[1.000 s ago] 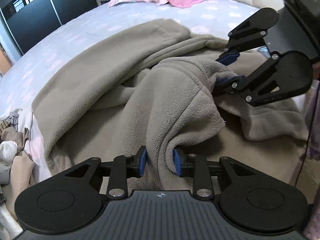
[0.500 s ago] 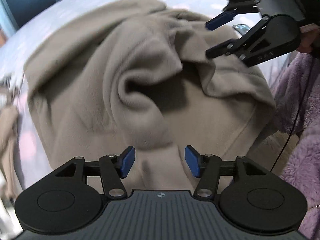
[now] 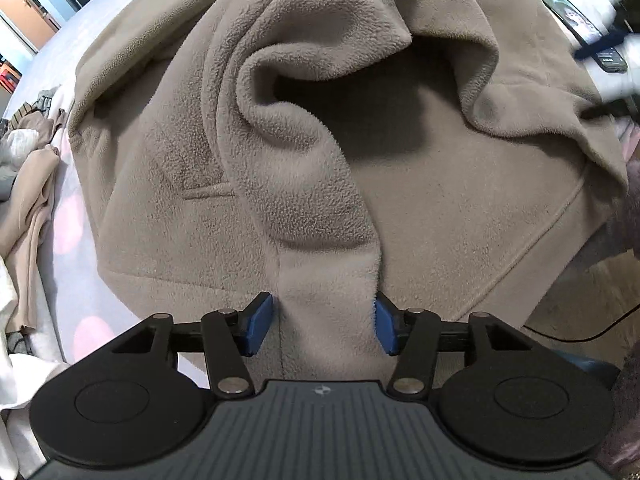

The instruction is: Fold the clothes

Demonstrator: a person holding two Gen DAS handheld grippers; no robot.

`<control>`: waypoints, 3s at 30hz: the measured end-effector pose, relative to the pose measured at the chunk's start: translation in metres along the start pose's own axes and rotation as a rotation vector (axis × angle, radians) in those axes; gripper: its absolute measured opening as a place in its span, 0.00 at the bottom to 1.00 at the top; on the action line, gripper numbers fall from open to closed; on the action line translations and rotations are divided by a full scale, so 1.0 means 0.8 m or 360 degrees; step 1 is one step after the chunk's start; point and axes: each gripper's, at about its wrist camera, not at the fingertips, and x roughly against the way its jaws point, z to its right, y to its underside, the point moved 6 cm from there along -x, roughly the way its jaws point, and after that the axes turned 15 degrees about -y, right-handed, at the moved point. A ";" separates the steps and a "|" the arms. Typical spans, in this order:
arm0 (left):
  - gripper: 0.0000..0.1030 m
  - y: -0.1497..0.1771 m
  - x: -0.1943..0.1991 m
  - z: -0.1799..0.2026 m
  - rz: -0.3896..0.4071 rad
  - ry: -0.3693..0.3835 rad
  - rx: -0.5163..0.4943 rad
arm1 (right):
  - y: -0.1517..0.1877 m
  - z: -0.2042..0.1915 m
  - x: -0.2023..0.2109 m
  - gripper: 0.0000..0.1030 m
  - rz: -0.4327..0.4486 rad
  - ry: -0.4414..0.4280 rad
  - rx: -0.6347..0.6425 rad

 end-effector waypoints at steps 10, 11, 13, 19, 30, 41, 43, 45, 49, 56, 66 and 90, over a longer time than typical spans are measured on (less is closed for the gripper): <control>0.48 0.004 -0.005 -0.012 0.0005 -0.0012 0.0004 | 0.018 -0.031 -0.035 0.57 -0.0107 0.0211 0.0197; 0.47 0.005 -0.006 -0.014 0.0006 -0.0011 0.0008 | 0.016 -0.031 -0.036 0.57 -0.0102 0.0218 0.0210; 0.47 0.007 -0.006 -0.018 0.0006 -0.0008 0.0016 | 0.013 -0.034 -0.043 0.56 -0.0121 0.0232 0.0256; 0.42 0.009 -0.012 -0.025 -0.0007 -0.0011 0.0025 | 0.019 -0.036 -0.073 0.46 -0.0234 0.0429 0.0409; 0.06 0.008 0.033 -0.086 0.0073 0.0052 0.0324 | -0.005 0.001 0.021 0.07 0.0033 0.0652 0.0123; 0.05 0.052 0.130 -0.216 0.0383 -0.0128 0.0765 | 0.023 0.083 0.172 0.07 0.0441 0.0756 -0.0599; 0.05 0.053 0.136 -0.217 0.0427 -0.0126 0.0783 | 0.027 0.078 0.183 0.07 0.0482 0.0738 -0.0644; 0.05 0.046 0.141 -0.218 0.0473 -0.0157 0.0768 | 0.026 0.071 0.191 0.07 0.0498 0.0752 -0.0632; 0.05 0.039 0.162 -0.230 0.0580 -0.0168 0.0849 | 0.015 0.067 0.218 0.07 0.0541 0.0756 -0.0606; 0.05 0.003 0.195 -0.271 0.0749 -0.0171 0.0933 | -0.013 0.087 0.258 0.07 0.0664 0.0712 -0.0589; 0.04 -0.116 0.184 -0.358 0.0862 -0.0233 0.0956 | -0.128 0.146 0.284 0.06 0.0826 0.0785 -0.0389; 0.04 -0.378 -0.146 -0.471 0.0328 -0.0275 0.0986 | -0.381 0.422 0.045 0.07 0.0617 0.0773 -0.0494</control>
